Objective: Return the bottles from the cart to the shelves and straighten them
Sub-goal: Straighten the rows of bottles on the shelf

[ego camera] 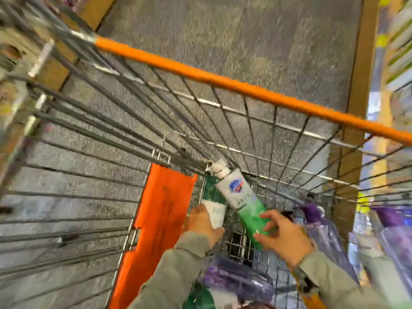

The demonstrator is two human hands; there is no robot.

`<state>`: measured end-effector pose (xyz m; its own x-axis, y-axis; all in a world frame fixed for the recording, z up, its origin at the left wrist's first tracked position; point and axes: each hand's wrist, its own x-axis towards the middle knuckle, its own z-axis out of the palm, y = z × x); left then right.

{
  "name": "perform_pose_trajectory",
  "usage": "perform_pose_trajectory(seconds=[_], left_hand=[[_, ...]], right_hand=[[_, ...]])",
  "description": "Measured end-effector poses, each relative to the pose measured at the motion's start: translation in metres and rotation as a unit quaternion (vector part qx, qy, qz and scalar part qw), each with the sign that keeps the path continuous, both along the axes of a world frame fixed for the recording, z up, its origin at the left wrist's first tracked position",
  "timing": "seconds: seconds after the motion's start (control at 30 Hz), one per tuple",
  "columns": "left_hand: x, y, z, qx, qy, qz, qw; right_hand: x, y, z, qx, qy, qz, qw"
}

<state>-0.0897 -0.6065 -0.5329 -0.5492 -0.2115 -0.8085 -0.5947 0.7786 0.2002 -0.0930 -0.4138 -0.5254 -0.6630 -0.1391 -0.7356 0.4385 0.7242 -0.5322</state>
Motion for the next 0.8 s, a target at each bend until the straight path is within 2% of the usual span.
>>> perform_pose_trajectory(seconds=[0.23, 0.47, 0.63, 0.8], left_hand=[[-0.010, 0.003, -0.034, -0.039, 0.019, -0.035, 0.998], [-0.017, 0.011, -0.056, -0.049, 0.034, 0.014, 0.998], [-0.016, 0.018, -0.068, -0.093, 0.032, 0.009, 0.995], [-0.014, 0.020, -0.075, -0.128, 0.073, -0.005, 0.989]], right_hand=[[-0.011, -0.010, -0.034, 0.015, 0.005, -0.015, 1.000], [-0.026, -0.008, -0.054, 0.058, 0.031, 0.004, 0.998], [-0.032, -0.011, -0.059, 0.064, 0.026, 0.015, 0.997], [-0.034, -0.013, -0.061, 0.064, 0.013, 0.028, 0.997]])
